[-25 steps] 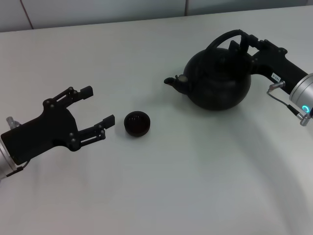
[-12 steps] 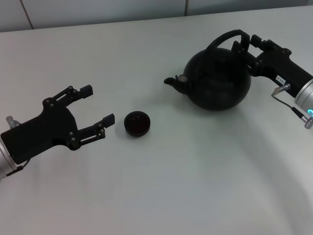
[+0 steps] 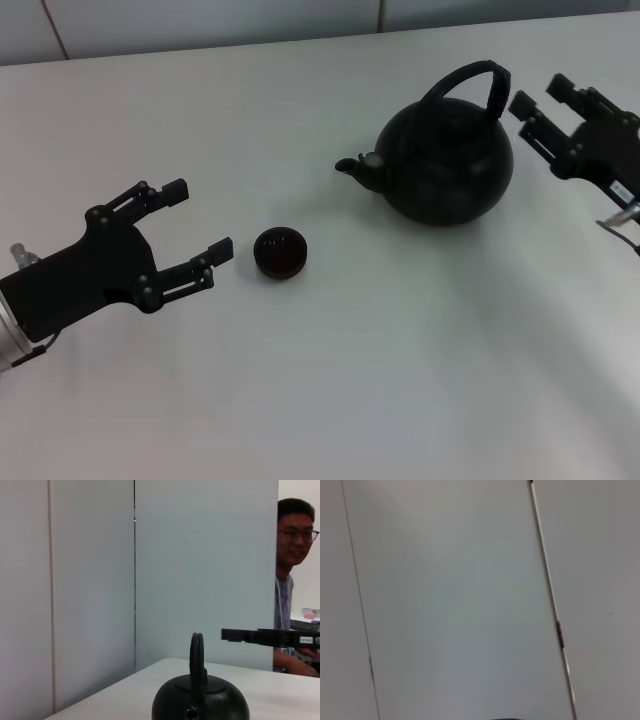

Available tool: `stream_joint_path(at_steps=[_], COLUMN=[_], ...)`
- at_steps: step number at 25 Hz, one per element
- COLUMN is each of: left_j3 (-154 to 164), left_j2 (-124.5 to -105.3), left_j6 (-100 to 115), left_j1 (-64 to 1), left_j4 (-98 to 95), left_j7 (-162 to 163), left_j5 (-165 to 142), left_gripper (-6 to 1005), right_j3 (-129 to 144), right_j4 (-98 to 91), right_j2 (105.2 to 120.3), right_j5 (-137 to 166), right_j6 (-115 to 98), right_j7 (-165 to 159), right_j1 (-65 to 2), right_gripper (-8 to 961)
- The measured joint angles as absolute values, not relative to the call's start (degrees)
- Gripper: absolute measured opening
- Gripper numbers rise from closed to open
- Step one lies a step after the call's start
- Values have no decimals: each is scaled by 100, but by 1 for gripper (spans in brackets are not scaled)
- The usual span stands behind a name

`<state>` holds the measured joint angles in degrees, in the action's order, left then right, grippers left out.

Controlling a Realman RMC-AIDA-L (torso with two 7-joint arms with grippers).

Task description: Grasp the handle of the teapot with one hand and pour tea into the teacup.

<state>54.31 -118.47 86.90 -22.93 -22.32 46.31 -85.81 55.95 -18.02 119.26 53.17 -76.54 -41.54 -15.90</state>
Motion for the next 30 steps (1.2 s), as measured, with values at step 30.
stream_joint_path(at_steps=[30], left_j3=[5446], left_j2=[-11707], left_j6=[9570], left_j1=[-2011], left_j4=[-2294], left_j7=[5044], left_j5=[-8631], left_gripper=[857], right_j3=[5589], right_j4=[-3649], right_j2=[11798], right_j5=[8211], right_j6=[-9483], right_j7=[-5221], right_j1=[-1101], right_gripper=[587])
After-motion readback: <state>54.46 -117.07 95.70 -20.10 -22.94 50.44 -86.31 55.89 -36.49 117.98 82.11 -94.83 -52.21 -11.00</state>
